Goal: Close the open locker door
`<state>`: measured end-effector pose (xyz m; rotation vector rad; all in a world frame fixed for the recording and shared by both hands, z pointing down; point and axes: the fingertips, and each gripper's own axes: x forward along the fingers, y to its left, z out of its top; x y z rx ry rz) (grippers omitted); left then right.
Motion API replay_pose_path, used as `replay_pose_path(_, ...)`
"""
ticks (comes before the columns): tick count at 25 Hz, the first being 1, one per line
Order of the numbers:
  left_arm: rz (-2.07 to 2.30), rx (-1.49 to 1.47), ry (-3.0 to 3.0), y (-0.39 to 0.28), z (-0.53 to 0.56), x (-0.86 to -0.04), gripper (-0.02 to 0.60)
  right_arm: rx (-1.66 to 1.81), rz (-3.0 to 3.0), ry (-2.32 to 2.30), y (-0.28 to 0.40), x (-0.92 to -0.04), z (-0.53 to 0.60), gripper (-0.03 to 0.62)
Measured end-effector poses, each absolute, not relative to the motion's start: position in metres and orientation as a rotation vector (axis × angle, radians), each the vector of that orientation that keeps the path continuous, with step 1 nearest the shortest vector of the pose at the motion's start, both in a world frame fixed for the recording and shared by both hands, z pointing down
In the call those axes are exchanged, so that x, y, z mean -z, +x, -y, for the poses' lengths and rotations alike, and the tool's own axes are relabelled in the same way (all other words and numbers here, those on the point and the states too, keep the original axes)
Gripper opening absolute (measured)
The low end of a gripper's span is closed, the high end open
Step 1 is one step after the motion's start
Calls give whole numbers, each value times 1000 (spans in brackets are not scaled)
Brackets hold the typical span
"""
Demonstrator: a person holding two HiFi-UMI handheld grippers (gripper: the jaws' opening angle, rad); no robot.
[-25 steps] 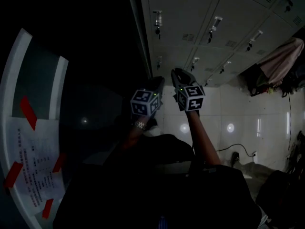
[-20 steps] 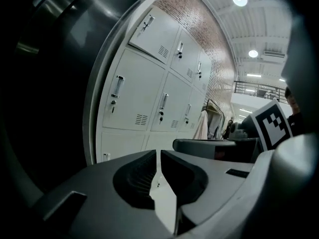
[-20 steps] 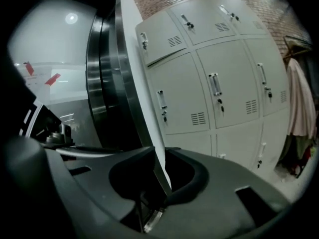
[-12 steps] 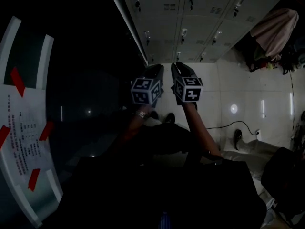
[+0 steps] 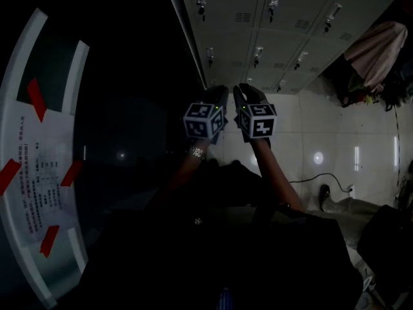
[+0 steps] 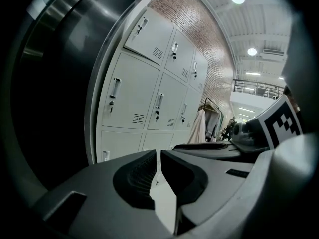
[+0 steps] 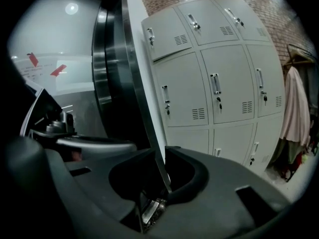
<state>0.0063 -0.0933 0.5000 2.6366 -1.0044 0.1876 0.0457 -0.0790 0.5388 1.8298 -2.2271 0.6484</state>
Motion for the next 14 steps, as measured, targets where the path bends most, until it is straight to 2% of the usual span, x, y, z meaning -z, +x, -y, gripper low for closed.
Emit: replay_pose_path(14,1013,-195,2656,-9,101,-496,31,-661,2258,1804,26,-532,94,66)
